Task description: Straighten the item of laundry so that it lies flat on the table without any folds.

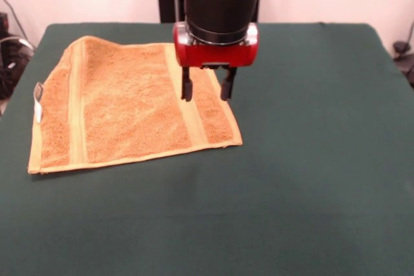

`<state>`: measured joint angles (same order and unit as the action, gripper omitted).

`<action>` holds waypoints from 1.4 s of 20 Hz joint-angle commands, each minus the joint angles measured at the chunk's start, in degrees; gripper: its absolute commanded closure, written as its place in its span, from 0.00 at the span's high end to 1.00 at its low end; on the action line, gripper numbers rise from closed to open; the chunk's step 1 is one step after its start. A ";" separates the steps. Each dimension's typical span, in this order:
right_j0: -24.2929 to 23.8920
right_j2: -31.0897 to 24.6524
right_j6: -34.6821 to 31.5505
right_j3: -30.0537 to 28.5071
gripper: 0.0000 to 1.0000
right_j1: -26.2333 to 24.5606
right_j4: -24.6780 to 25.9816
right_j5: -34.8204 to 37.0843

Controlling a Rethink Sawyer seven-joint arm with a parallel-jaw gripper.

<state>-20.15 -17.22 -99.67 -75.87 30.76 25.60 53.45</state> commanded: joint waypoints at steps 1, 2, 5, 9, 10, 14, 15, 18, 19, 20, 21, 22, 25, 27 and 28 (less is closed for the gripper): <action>1.50 0.69 -8.21 -3.05 1.00 -4.18 -1.61 -3.87; 1.31 0.69 -8.03 -3.46 1.00 -3.95 -1.59 -4.13; 0.91 0.76 -7.79 -4.36 1.00 -3.26 -1.70 -4.45; 0.34 1.00 -6.42 -5.79 1.00 -1.44 -1.87 -3.62; 0.23 1.10 -6.48 -6.00 1.00 -1.26 -2.00 -3.65; -0.02 1.32 -5.86 -6.01 1.00 -1.98 -1.65 -4.40; 0.00 1.42 -5.80 -6.48 1.00 -2.38 -1.35 -5.08; 0.69 2.33 -8.63 -5.91 1.00 -8.13 0.37 -10.91; 1.23 2.83 -9.89 -4.82 1.00 -10.60 0.62 -12.27; 1.78 3.34 -11.16 -3.74 1.00 -13.07 0.87 -13.63; 2.21 3.67 -11.92 -2.88 1.00 -15.14 1.22 -16.07; 2.61 3.87 -11.85 -1.57 1.00 -17.20 1.33 -17.09; 4.22 5.30 -13.29 1.98 1.00 -21.80 1.31 -21.00; 5.20 6.27 -13.23 3.85 1.00 -23.76 1.13 -22.64; 5.66 6.77 -12.91 4.53 1.00 -24.34 0.61 -22.49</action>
<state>-18.96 -11.19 -99.67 -72.80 18.44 25.53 36.16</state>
